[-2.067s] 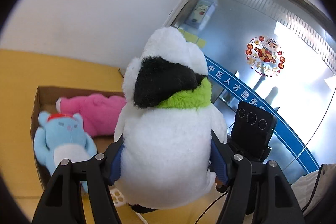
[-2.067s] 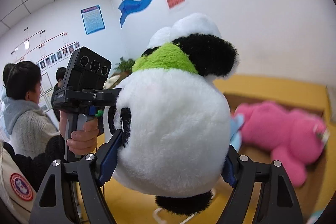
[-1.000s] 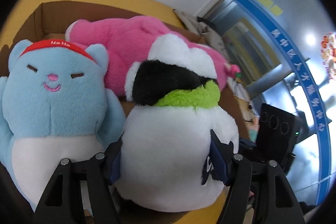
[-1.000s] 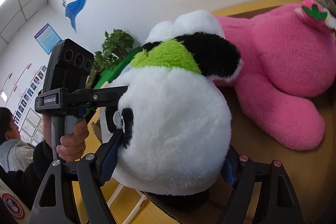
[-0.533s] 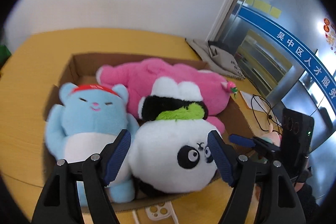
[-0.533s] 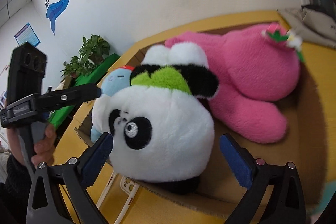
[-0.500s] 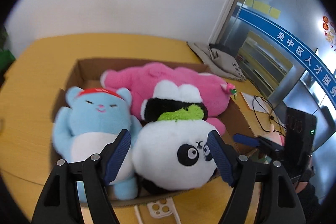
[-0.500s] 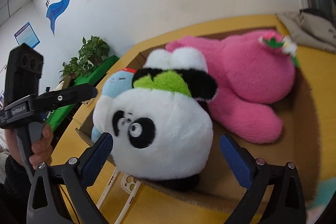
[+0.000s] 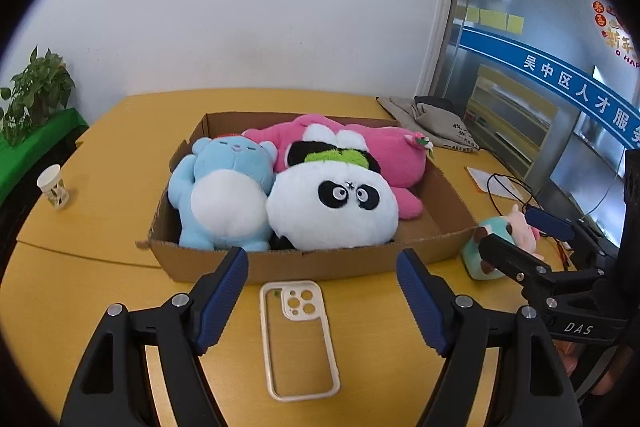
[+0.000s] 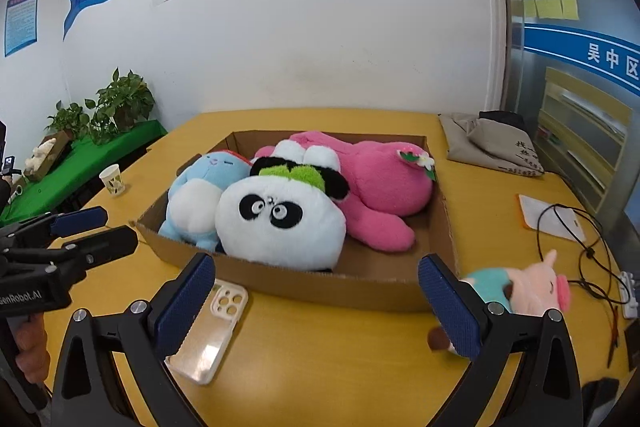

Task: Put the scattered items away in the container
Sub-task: 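Open the left gripper and withdraw it from the panda plush, then move the right gripper to the pig plush and close on its head, then lift the pig plush with the right gripper and carry it over the box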

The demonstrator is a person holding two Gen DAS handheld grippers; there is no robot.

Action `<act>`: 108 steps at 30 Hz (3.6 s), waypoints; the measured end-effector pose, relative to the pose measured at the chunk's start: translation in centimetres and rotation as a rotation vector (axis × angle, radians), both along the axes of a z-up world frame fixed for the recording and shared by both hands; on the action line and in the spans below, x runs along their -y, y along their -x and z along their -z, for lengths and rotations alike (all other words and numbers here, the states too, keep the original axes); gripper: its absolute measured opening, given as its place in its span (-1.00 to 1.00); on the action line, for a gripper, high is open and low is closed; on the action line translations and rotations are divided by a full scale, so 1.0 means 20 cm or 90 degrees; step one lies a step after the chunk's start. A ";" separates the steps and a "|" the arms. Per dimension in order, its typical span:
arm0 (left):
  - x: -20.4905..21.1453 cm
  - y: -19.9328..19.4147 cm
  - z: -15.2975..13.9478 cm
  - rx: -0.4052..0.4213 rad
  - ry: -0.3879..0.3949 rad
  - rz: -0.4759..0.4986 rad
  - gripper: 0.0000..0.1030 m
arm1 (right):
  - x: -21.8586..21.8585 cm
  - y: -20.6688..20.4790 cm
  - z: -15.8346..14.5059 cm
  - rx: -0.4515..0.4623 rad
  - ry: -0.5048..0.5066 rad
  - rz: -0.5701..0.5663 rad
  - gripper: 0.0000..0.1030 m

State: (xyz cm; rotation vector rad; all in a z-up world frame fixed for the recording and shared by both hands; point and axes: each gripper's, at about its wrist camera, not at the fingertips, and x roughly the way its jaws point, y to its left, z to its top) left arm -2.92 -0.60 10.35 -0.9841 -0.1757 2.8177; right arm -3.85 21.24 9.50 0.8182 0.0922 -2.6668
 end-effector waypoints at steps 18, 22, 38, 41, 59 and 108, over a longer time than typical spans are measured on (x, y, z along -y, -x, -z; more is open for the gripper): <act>0.00 -0.02 0.04 0.012 -0.018 0.016 0.49 | 0.02 0.01 0.03 0.023 -0.032 0.016 1.00; 0.01 -0.01 0.05 0.017 -0.020 0.016 0.49 | 0.03 0.03 0.05 0.030 -0.033 0.018 1.00; -0.03 0.05 0.14 0.044 -0.032 0.032 0.49 | 0.00 0.07 0.11 0.040 -0.027 0.004 1.00; -0.03 0.06 0.15 0.050 -0.015 0.027 0.49 | -0.13 0.11 0.09 0.021 -0.027 0.037 1.00; -0.06 0.15 0.32 0.122 -0.061 0.054 0.49 | -1.20 0.68 0.56 0.209 0.137 0.195 0.86; -0.42 0.21 0.17 0.098 -0.110 0.267 0.00 | -0.46 0.01 0.32 0.149 0.281 0.023 0.31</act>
